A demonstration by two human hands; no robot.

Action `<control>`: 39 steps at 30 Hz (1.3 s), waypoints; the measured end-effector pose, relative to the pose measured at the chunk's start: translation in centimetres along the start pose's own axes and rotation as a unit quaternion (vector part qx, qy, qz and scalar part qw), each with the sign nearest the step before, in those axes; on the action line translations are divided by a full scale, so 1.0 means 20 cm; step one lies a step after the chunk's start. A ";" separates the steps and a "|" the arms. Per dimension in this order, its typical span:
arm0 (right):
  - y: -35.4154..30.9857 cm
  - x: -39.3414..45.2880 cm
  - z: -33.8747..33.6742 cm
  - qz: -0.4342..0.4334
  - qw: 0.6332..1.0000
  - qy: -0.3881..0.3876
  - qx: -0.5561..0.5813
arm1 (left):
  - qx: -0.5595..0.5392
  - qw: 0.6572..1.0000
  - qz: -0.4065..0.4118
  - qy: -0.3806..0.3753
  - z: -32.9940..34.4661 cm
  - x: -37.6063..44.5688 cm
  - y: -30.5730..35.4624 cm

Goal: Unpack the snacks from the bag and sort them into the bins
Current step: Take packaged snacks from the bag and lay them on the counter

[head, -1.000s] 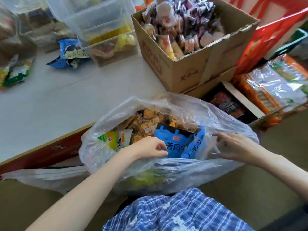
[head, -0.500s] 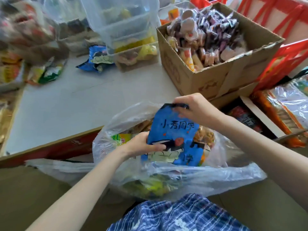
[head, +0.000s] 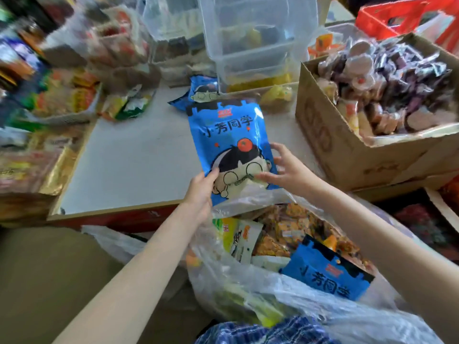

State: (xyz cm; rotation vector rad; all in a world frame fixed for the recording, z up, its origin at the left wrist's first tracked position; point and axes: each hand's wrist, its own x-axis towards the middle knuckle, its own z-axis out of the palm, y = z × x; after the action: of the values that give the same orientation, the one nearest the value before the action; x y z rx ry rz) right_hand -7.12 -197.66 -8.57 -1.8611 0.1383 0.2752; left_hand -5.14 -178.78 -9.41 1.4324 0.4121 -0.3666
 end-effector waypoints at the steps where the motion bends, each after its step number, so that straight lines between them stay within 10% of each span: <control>1: -0.01 0.05 0.05 0.000 0.998 0.004 0.069 | -0.013 1.000 -0.008 0.004 -0.02 0.04 0.03; 11: -0.16 0.84 0.50 0.149 0.877 0.039 0.455 | -0.013 0.999 -0.041 0.018 -0.48 0.64 0.33; 22: -0.44 2.08 0.65 0.133 0.893 0.238 0.357 | 0.101 0.989 0.006 0.108 -0.90 1.19 0.48; 39: -0.29 0.59 0.01 0.113 0.991 -0.021 0.072 | 0.186 0.969 0.079 -0.139 -0.48 0.51 0.28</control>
State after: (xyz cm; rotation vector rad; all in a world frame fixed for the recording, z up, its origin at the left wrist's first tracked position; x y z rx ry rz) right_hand 5.52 -195.23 -6.30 -1.6967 0.3334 0.4482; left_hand 5.96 -168.63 -10.40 1.7361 -0.0032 -0.5271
